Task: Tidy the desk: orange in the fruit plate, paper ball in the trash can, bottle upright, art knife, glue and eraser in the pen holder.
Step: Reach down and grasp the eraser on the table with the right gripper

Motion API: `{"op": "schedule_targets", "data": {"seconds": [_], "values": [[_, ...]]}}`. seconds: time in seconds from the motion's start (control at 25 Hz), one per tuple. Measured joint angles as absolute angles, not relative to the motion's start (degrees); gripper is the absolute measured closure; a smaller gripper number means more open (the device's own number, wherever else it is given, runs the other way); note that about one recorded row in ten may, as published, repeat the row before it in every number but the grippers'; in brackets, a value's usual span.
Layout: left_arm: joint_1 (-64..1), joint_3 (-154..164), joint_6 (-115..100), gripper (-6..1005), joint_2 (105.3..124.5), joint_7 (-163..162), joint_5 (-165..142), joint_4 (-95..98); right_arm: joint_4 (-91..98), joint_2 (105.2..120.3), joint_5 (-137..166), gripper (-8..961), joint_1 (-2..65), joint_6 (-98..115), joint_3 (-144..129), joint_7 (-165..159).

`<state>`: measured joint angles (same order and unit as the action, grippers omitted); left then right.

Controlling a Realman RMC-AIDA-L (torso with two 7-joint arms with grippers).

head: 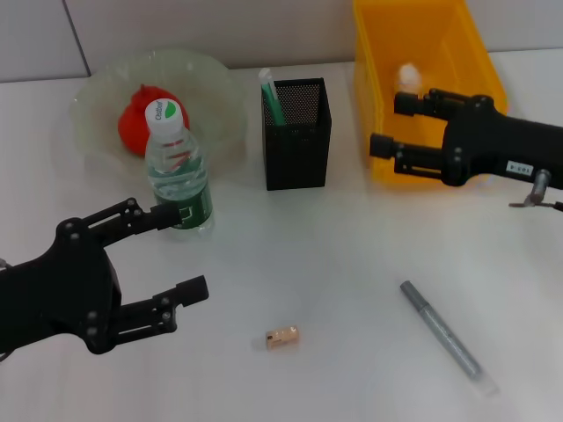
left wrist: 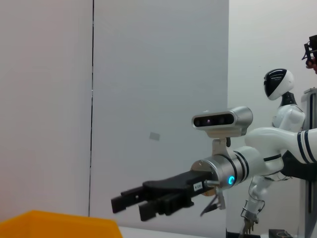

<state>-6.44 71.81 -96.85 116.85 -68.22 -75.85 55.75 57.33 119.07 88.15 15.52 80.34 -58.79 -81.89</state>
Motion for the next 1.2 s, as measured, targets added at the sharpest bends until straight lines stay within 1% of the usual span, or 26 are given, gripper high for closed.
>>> {"op": "schedule_targets", "data": {"seconds": [0.36, 0.72, 1.04, 1.2], "values": [[-6.5, 71.5, -97.0, 208, 117.25, -68.21, -77.16, 55.82, 65.36, 119.29, 102.13, 209, 15.2, 80.6, -60.07, -92.96], [-6.49, 71.43, -97.04, 208, 116.75, -68.21, -78.89, 55.66, 76.73, 119.35, 113.16, 210, 15.27, 84.63, -60.02, -107.51], [-7.01, 70.05, -98.07, 208, 116.8, -68.08, -81.69, 55.96, 91.83, 119.44, 124.66, 210, 16.99, 92.97, -64.51, -122.18], [-6.98, 69.97, -98.23, 208, 116.76, -68.0, -81.7, 55.97, 96.51, 119.43, 128.55, 210, 18.33, 95.5, -67.0, -127.18]]}}
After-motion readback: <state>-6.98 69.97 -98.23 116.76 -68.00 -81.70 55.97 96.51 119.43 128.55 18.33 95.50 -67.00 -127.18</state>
